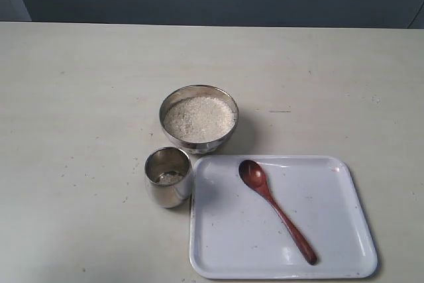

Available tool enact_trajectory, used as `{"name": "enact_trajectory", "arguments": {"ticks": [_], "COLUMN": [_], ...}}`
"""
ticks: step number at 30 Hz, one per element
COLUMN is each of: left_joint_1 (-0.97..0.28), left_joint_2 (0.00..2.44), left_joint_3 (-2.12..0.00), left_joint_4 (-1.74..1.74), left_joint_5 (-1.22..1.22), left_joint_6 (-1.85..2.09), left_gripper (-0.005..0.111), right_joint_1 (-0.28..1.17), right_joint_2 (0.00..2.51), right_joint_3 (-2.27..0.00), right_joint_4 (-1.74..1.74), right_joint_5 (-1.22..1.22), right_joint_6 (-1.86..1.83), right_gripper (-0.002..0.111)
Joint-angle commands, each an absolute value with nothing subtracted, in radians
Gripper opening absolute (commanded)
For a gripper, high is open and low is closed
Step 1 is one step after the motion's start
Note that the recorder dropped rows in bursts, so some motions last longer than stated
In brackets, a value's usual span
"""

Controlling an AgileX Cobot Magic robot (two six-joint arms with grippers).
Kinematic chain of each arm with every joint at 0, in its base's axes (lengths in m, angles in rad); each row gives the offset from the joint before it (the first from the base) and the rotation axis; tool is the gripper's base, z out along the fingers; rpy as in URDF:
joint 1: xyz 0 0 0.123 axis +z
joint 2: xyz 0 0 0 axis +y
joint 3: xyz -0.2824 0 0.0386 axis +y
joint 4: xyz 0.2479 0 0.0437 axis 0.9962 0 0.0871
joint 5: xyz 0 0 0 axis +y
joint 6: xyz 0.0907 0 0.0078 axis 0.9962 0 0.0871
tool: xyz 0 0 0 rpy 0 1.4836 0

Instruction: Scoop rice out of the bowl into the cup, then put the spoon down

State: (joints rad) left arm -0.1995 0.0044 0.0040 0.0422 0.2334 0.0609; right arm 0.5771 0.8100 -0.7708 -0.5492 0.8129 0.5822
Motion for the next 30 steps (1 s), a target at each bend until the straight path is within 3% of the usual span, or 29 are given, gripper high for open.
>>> {"name": "enact_trajectory", "arguments": {"ticks": [1, 14, 18, 23, 26, 30], "left_joint_1": [-0.203, -0.203, -0.203, -0.203, -0.203, -0.203], "left_joint_2": [0.0, 0.0, 0.0, 0.0, 0.0, 0.0], "left_joint_3": [0.0, 0.0, 0.0, 0.0, 0.0, 0.0], "left_joint_4": [0.043, 0.043, 0.043, 0.043, 0.043, 0.043], "left_joint_5": [0.232, 0.232, 0.232, 0.232, 0.232, 0.232], "left_joint_6": [0.054, 0.054, 0.054, 0.054, 0.054, 0.054], "left_gripper": [0.001, 0.001, 0.001, 0.001, 0.001, 0.001], "right_joint_1": [0.569, 0.561, 0.41, 0.13, -0.013, -0.08], "right_joint_2": [0.717, 0.655, 0.57, 0.394, 0.249, 0.104], "right_joint_3": [-0.684, -0.681, -0.616, -0.36, -0.237, -0.158], "right_joint_4": [-0.584, -0.603, -0.609, -0.507, -0.417, -0.374], "right_joint_5": [0.785, 0.79, 0.581, 0.179, 0.123, 0.16], "right_joint_6": [0.63, 0.625, 0.625, 0.57, 0.57, 0.555], "right_gripper": [0.0, 0.0, 0.0, 0.0, 0.0, 0.0]}}
